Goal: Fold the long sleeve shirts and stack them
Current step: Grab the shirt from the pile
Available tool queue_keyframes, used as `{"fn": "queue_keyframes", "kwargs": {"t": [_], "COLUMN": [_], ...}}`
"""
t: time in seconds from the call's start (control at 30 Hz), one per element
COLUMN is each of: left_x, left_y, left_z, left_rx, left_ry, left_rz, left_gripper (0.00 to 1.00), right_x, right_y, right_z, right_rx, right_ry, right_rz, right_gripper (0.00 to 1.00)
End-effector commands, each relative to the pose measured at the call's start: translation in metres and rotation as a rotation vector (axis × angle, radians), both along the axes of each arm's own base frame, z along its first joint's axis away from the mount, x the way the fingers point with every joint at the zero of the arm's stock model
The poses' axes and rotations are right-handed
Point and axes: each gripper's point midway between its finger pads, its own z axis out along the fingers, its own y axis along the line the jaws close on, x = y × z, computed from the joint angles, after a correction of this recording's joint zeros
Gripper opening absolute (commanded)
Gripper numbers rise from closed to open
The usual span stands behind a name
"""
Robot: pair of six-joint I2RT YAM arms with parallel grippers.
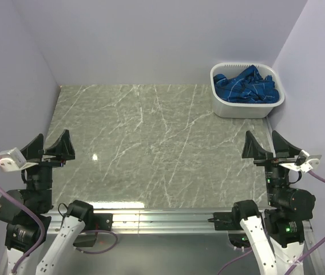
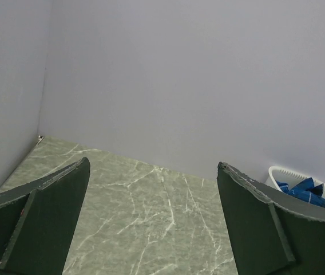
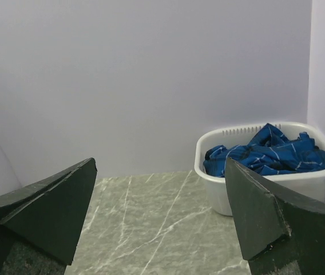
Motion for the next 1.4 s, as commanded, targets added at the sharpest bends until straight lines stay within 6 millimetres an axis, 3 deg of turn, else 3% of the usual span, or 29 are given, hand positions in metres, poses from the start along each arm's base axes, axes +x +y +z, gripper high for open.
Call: {"fn": "queue_keyframes", "kwargs": {"t": [0.0,0.27,0.43,0.47,0.53,0.57,0.63,0.67,0.7,0.73,0.77,0.8,0.93,0.97,1.03,1.07,1.17,1.37], "left_x": [-0.01,0.011,0.04,0.052,0.063,0.075,0.084,0.095,0.1,0.105,0.115,0.119,0.139,0.143,0.145,0.143,0.142,0.14], "left_y": [0.001,-0.018,-0.051,-0.056,-0.063,-0.069,-0.077,-0.082,-0.082,-0.083,-0.083,-0.084,-0.085,-0.087,-0.089,-0.088,-0.08,-0.079], "left_z": [0.012,-0.007,-0.036,-0.046,-0.06,-0.071,-0.082,-0.095,-0.102,-0.107,-0.122,-0.127,-0.164,-0.172,-0.186,-0.188,-0.196,-0.202], "left_rx": [-0.005,-0.017,-0.008,-0.005,-0.021,-0.016,-0.006,-0.003,-0.002,-0.002,0.007,0.011,0.03,0.036,0.045,0.053,0.065,0.072], "left_ry": [-0.04,0.013,0.118,0.168,0.237,0.291,0.356,0.413,0.444,0.476,0.535,0.558,0.664,0.683,0.713,0.725,0.741,0.761], "left_rz": [-0.012,-0.08,-0.21,-0.219,-0.235,-0.245,-0.269,-0.272,-0.264,-0.257,-0.239,-0.231,-0.198,-0.198,-0.211,-0.208,-0.168,-0.165], "left_gripper": [0.99,0.99,0.99,0.99,0.99,0.99,0.99,0.99,0.99,0.99,0.99,0.99,0.99,0.99,0.99,0.99,0.99,0.99], "right_x": [-0.005,0.025,0.058,0.072,0.085,0.103,0.119,0.139,0.148,0.158,0.179,0.189,0.242,0.263,0.282,0.302,0.333,0.377], "right_y": [0.005,0.001,0.016,0.019,0.024,0.029,0.033,0.035,0.031,0.023,0.018,0.011,-0.029,-0.036,-0.056,-0.062,-0.088,-0.116], "right_z": [0.014,-0.006,-0.018,-0.028,-0.03,-0.047,-0.042,-0.061,-0.05,-0.052,-0.074,-0.057,-0.076,-0.088,-0.1,-0.113,-0.14,-0.194], "right_rx": [0.001,0.106,0.12,0.123,0.184,0.19,0.221,0.222,0.235,0.238,0.223,0.225,0.245,0.25,0.278,0.284,0.3,0.339], "right_ry": [-0.024,0.142,0.284,0.34,0.392,0.475,0.514,0.597,0.593,0.613,0.698,0.68,0.781,0.821,0.849,0.879,0.938,0.98], "right_rz": [0.032,0.0,0.044,0.045,0.058,0.056,0.061,0.037,0.008,-0.052,-0.113,-0.159,-0.345,-0.379,-0.441,-0.468,-0.555,-0.632], "right_gripper": [1.0,1.0,1.0,1.0,1.0,1.0,1.0,1.0,1.0,1.0,1.0,1.0,1.0,1.0,1.0,1.0,1.0,0.99]}}
